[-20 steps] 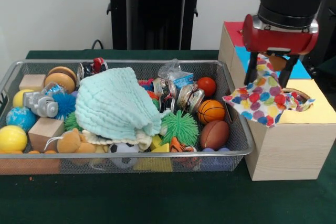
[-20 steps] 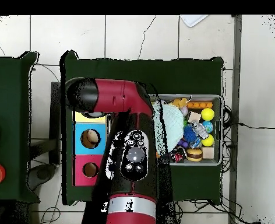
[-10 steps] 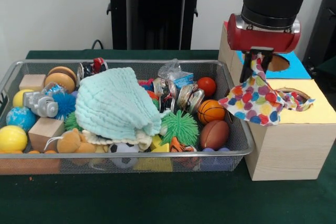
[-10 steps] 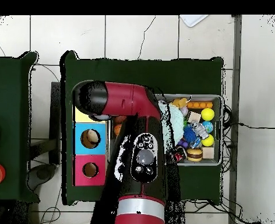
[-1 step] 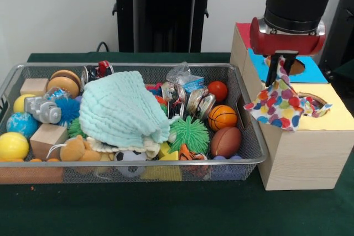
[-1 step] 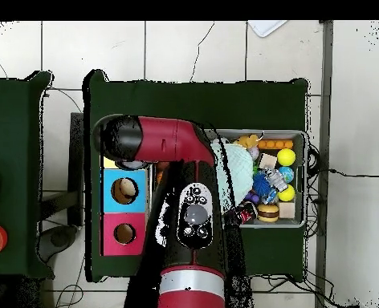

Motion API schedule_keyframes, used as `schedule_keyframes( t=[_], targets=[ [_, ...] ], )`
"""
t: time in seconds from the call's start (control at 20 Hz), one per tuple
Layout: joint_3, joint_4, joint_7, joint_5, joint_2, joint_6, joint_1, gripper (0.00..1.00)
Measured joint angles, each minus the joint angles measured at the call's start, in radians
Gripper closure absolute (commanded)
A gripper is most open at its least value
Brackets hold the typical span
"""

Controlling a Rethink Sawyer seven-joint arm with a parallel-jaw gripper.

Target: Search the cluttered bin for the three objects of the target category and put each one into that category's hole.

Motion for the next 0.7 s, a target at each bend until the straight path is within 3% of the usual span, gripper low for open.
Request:
schedule_keyframes(
  t=[0.7],
  targets=[
    [0.068,0.017,0.000,0.062,0.007,-0.016,0.037,1.00]
  ],
)
